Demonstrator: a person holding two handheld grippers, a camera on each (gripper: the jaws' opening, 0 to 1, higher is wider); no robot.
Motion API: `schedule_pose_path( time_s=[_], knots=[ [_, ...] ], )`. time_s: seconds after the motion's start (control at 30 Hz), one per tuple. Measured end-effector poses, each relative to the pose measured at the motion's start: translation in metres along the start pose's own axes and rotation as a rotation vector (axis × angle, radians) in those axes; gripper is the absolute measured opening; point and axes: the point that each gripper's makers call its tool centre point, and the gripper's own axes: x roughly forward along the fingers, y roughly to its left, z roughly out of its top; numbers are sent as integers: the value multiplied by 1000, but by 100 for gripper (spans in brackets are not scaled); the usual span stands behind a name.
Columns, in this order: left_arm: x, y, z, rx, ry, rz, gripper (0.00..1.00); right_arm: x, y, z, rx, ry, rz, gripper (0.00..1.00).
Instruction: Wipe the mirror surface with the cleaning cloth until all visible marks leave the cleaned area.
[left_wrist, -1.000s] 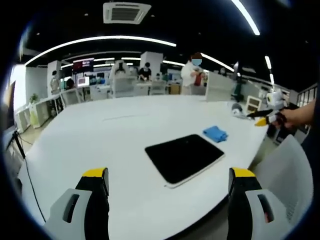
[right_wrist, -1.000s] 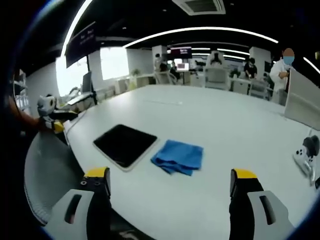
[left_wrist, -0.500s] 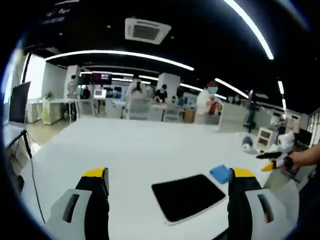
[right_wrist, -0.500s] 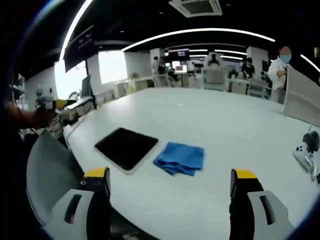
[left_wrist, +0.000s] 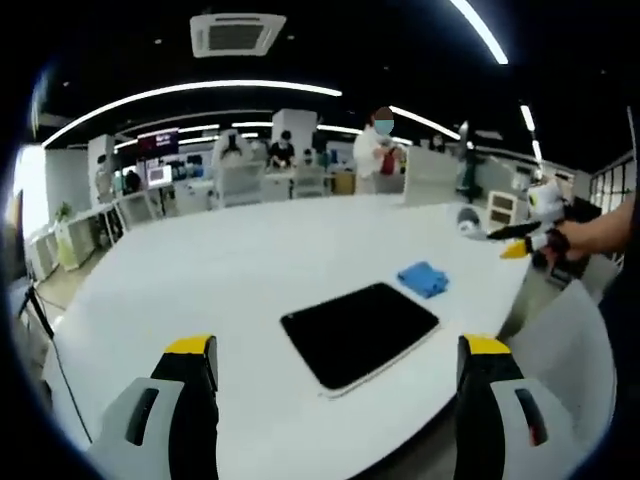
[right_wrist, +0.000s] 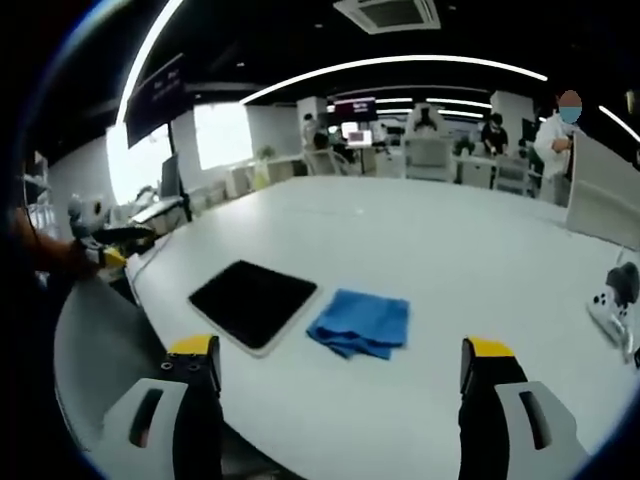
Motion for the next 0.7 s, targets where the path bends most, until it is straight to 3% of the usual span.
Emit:
schedule_pose_path(
  time_s=[0.2,0.27,0.33,0.57,0.7],
  knots=[
    [2,-9,-1,27,-2,-31,100,0,-2,4,10,2,-8,100],
    [3,-13,-5,-2,21,-66,100,-1,-4,5,21,-1,-11,100],
    [2,-16,-1,-26,2,-95,100,-1,-3,5,13,5,-14,100],
    [2,-9,-2,-12,-3,-59,100,-3,-6,1,16,31,-29,100],
    [5,-12,-9,15,31,-65,100,-4,-11,-1,5,53,-38,99]
  ],
)
